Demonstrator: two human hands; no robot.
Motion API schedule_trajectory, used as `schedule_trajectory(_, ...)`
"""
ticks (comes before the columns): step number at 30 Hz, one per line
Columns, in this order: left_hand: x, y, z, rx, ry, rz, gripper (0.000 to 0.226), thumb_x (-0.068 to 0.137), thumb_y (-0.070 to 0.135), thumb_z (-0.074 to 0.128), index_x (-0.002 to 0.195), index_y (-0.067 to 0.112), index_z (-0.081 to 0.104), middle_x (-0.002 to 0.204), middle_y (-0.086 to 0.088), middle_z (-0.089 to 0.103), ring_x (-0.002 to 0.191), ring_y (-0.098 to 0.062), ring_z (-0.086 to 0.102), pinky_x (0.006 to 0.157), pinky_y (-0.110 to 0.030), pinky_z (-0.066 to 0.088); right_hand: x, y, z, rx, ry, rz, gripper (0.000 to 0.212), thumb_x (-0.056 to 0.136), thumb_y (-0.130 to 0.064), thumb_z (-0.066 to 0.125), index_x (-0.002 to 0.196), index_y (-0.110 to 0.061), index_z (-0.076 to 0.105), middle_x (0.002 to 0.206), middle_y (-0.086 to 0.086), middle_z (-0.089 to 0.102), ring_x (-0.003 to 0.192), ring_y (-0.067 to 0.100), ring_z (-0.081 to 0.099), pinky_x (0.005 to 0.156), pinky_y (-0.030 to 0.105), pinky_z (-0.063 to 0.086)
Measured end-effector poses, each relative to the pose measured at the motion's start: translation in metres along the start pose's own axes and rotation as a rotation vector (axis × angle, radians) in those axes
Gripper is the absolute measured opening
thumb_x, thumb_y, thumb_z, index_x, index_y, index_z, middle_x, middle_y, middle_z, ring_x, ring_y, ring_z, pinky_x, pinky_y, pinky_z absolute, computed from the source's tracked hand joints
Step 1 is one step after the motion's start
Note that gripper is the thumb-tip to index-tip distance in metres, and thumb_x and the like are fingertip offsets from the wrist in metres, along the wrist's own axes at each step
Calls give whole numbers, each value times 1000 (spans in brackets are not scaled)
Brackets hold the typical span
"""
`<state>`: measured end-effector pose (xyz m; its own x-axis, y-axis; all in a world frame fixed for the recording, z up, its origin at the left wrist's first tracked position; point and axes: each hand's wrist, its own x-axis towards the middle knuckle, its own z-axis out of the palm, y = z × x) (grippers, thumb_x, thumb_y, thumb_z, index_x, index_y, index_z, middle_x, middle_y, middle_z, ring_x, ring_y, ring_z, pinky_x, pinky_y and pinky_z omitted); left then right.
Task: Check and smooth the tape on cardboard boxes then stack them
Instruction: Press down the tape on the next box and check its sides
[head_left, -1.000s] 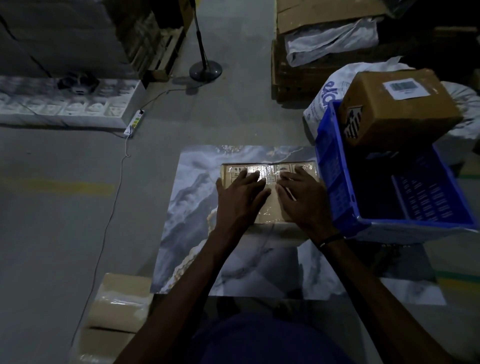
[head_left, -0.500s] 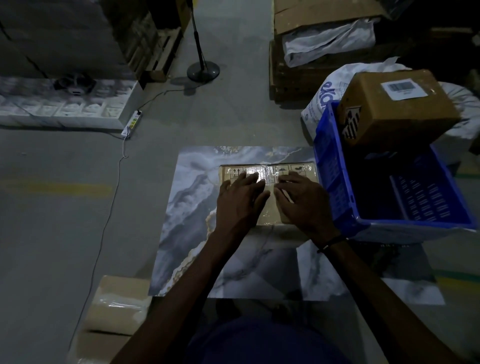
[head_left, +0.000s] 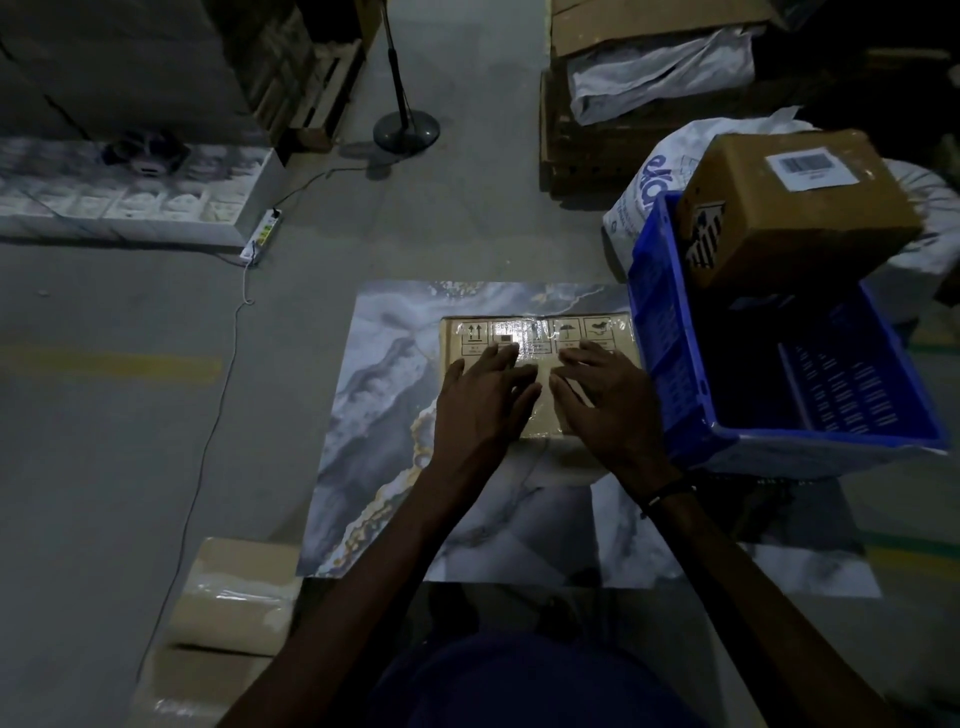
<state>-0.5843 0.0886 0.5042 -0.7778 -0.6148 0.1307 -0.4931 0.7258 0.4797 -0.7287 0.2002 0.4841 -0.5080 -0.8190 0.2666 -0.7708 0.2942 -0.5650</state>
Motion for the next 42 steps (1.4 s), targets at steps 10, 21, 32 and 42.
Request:
schedule_trajectory(10, -18, 7, -10, -106, -95, -52, 32, 104, 30, 56, 130, 16, 70, 148, -9, 54, 141, -27, 41, 115, -50, 28, -14, 2, 2, 19, -34, 59, 24, 95, -25, 68, 117, -19, 74, 135, 1, 66, 140, 22, 48, 119, 53, 33)
schedule_trajectory(21, -24, 18, 10, -93, -78, -65, 32, 107, 26, 50, 133, 17, 66, 155, -10, 47, 150, -36, 29, 120, -53, 21, -21, -2, 6, 79, -65, 72, 26, 96, -22, 68, 121, -22, 74, 143, 2, 60, 148, 22, 38, 124, 37, 13)
schedule_trajectory(32, -8, 11, 0, -195, -24, -67, 30, 105, 28, 54, 127, 12, 66, 144, -13, 53, 143, -35, 36, 113, -54, 28, 3, -7, -5, -21, -49, 74, 27, 101, -29, 59, 123, -19, 73, 142, 4, 62, 142, 25, 46, 118, 42, 35)
schedule_trajectory(42, 2, 15, -5, -152, 27, -54, 22, 101, 24, 59, 111, 8, 71, 134, -15, 62, 132, -35, 48, 105, -52, 39, 9, -14, -8, -55, -36, 37, 25, 100, -25, 62, 118, -14, 75, 131, 6, 69, 129, 23, 58, 110, 29, 36)
